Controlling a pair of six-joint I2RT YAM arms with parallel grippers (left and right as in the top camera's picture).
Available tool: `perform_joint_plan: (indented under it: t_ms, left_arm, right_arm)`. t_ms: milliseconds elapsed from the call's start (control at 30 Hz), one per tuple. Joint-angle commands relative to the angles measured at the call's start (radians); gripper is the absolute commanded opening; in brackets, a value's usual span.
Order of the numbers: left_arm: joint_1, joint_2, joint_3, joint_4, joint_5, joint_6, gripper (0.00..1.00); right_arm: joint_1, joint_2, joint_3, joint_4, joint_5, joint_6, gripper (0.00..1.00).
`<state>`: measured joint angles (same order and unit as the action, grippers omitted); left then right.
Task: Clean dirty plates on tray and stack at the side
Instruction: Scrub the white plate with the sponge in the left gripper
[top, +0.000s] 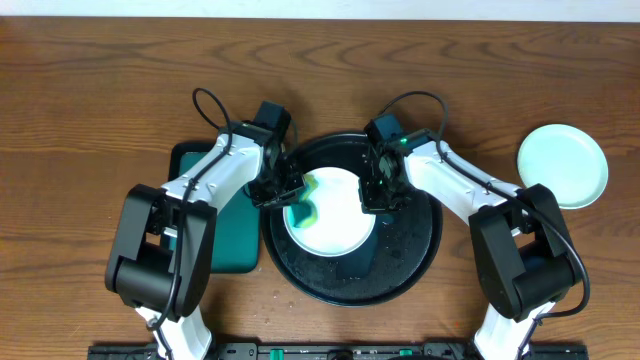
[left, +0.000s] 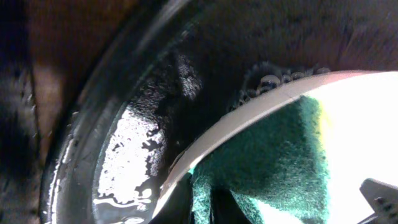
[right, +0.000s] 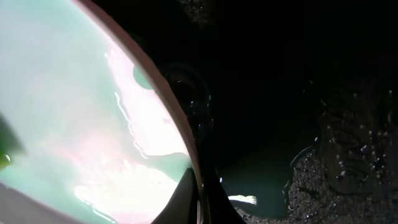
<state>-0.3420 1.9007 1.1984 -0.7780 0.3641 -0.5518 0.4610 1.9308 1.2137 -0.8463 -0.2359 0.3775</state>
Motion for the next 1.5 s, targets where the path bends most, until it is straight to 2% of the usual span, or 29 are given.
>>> perform_joint_plan:
  t_ms: [0,133,300,400,633,733,800,933,1133,1333,1467]
  left_arm:
    - [-0.029,0.067,-0.065,-0.07,-0.042,0.13,0.07]
    - [-0.094,0.067,-0.066,-0.089,0.222,0.204,0.07]
    - [-0.172,0.067,-0.065,-0.05,0.402,0.204,0.07]
    - [-0.206,0.067,-0.066,0.012,0.448,0.188,0.07]
    - [-0.209,0.067,-0.066,0.249,0.447,0.019,0.07]
    - [-0.199,0.067,-0.066,0.348,0.396,-0.069,0.07]
    - [-0.19,0.067,-0.066,0.389,0.304,-0.12,0.07]
    - [-0.16,0.067,-0.066,0.425,0.149,-0.157,0.07]
    - [-0.068,0.067,-0.066,0.415,-0.033,-0.176,0.07]
    - [0.056,0.067,-0.066,0.351,-0.116,-0.175,0.07]
    - [0.121,0.066,-0.066,0.286,-0.119,-0.142,0.07]
  right_arm:
    - [0.02,0.035,-0.031,-0.02,-0.001,-0.019,0.01]
    - [0.02,0.035,-0.031,-0.017,-0.001,-0.019,0.01]
    - [0.02,0.035,-0.031,-0.018,-0.001,-0.019,0.01]
    - [0.021,0.035,-0.031,-0.02,-0.001,-0.019,0.01]
    - [0.021,0.035,-0.031,-0.035,-0.002,-0.018,0.01]
    - [0.021,0.035,-0.031,-0.041,-0.008,-0.017,0.01]
    - [0.021,0.035,-0.031,-0.046,-0.009,-0.014,0.01]
    - [0.021,0.035,-0.031,-0.055,-0.009,-0.014,0.01]
    - [0.021,0.035,-0.031,-0.07,-0.009,-0.014,0.01]
    - [0.021,0.035,-0.031,-0.076,-0.008,-0.014,0.01]
    - [0.019,0.035,-0.031,-0.077,-0.008,-0.015,0.01]
